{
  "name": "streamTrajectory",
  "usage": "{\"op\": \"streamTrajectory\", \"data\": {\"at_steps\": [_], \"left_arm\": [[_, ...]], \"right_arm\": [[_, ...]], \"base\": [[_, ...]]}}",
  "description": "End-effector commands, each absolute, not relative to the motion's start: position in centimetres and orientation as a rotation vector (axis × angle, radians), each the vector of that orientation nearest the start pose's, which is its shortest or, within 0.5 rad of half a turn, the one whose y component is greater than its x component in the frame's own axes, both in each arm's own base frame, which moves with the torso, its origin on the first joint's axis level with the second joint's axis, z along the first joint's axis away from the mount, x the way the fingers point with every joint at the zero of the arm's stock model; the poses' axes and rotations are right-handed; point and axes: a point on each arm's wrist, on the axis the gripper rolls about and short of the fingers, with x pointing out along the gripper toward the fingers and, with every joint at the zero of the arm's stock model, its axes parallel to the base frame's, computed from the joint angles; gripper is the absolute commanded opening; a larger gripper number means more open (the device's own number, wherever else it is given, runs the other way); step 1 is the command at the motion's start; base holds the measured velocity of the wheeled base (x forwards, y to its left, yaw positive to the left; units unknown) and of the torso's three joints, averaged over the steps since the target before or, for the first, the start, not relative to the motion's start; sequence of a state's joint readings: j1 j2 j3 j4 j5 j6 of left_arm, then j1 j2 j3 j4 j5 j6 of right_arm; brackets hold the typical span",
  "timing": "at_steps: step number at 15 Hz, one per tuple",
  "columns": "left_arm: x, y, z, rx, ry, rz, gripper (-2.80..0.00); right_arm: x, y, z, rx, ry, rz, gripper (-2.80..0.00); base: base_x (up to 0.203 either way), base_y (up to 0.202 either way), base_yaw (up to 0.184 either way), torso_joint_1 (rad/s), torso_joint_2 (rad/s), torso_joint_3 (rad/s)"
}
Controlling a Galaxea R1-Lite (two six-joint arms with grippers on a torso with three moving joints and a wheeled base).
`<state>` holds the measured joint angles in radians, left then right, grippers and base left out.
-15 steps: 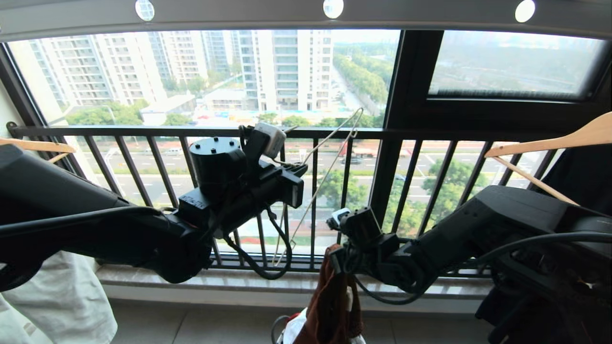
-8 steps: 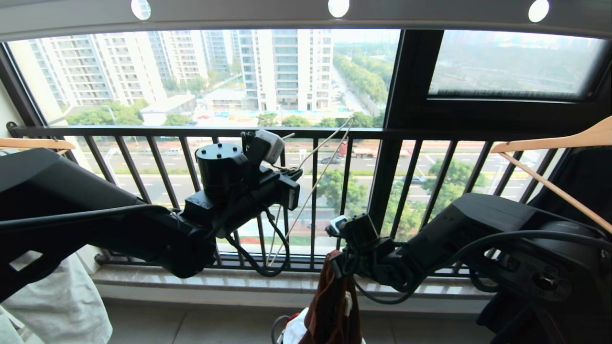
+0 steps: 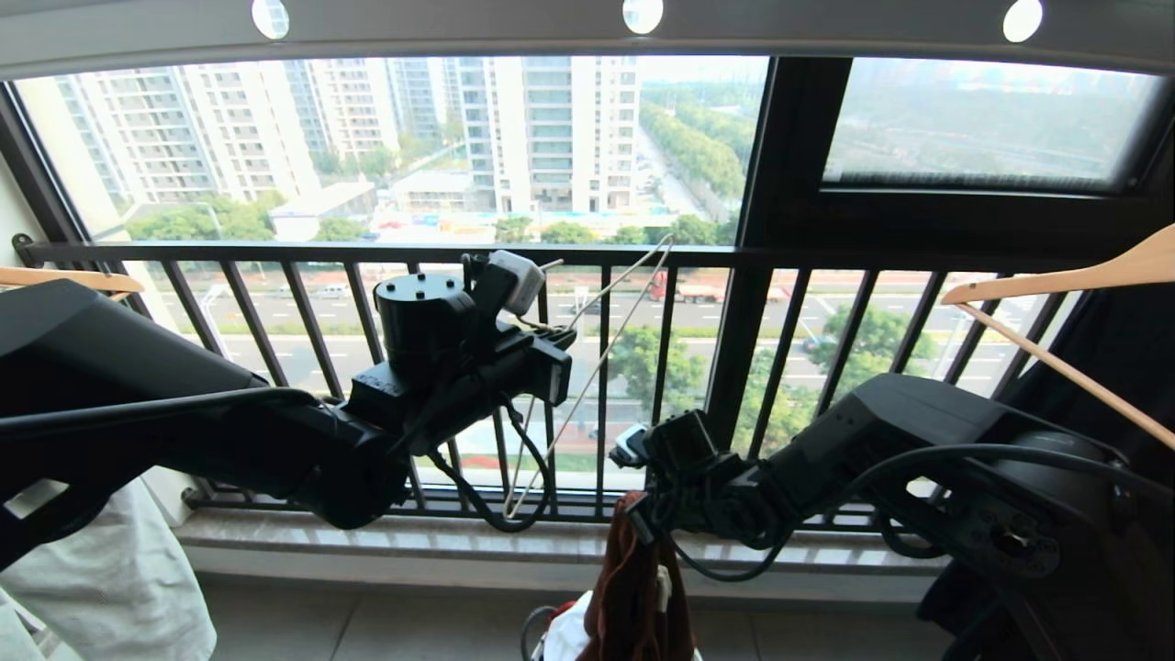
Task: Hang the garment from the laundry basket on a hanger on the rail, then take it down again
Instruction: Put clothes in the basket
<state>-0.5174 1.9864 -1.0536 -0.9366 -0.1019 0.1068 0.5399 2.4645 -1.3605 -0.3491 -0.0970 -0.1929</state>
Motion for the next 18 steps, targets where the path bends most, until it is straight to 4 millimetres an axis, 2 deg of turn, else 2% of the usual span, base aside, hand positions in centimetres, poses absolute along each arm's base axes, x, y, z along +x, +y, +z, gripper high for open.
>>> {"op": "streamTrajectory", "data": {"at_steps": [1,4,12,18], "left_arm": [[33.7,-19.0,18.3,0.101,-0.05,-0.609,-2.8],[34.0,-18.6,18.5,0.1,-0.055,-0.596,-2.8],[34.5,-17.9,18.7,0.101,-0.061,-0.574,-2.8],[34.8,-17.7,18.9,0.102,-0.071,-0.563,-2.8]], "right_arm": [[40.0,23.1,0.7,-0.432,0.713,0.533,-2.8],[41.2,22.6,1.6,-0.439,0.776,0.591,-2.8],[43.9,21.7,1.1,-0.483,0.821,0.656,-2.8],[44.1,21.6,0.7,-0.492,0.854,0.66,-2.8]], "base": [[0.0,0.0,0.0,0.0,0.0,0.0],[0.0,0.0,0.0,0.0,0.0,0.0],[0.0,0.0,0.0,0.0,0.0,0.0],[0.0,0.0,0.0,0.0,0.0,0.0]]}}
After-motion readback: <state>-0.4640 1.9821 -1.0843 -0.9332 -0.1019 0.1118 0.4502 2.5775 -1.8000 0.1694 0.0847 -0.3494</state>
